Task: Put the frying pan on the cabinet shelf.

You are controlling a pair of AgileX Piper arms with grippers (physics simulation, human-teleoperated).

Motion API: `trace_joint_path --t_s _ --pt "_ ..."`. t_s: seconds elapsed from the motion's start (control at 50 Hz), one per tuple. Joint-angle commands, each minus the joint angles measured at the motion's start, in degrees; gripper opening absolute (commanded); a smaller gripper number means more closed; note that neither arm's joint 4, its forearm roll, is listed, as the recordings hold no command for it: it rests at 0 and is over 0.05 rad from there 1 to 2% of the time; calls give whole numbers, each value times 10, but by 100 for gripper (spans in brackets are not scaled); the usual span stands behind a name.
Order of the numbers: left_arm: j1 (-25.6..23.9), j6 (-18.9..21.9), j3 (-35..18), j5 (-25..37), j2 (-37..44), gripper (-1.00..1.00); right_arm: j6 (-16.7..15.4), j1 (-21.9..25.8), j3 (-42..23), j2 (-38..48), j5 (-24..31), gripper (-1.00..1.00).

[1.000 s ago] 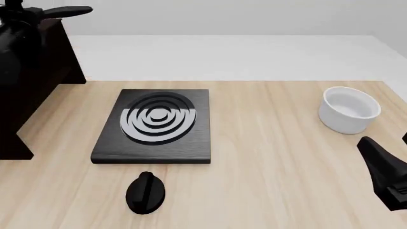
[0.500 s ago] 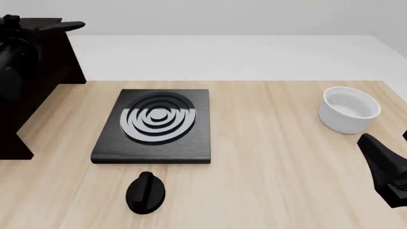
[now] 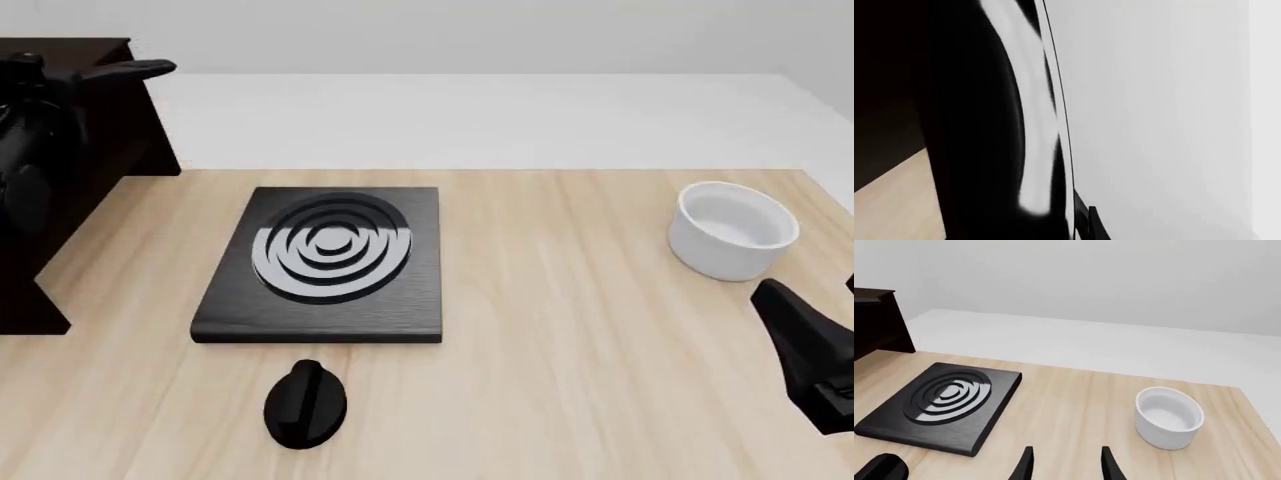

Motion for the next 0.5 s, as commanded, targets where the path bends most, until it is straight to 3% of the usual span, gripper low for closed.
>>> trace_joint_path --t_s 0.02,0.18,0.2,0.5 --pt "6 13 22 -22 12 -100 1 -1 3 -2 0 100" --pt "5 14 30 -24 2 -100 1 0 4 1 -3 100" --pt "3 15 30 -23 -1 100 1 0 3 1 -2 100" --pt "-1 18 23 -8 -28 100 0 -2 1 -4 3 100"
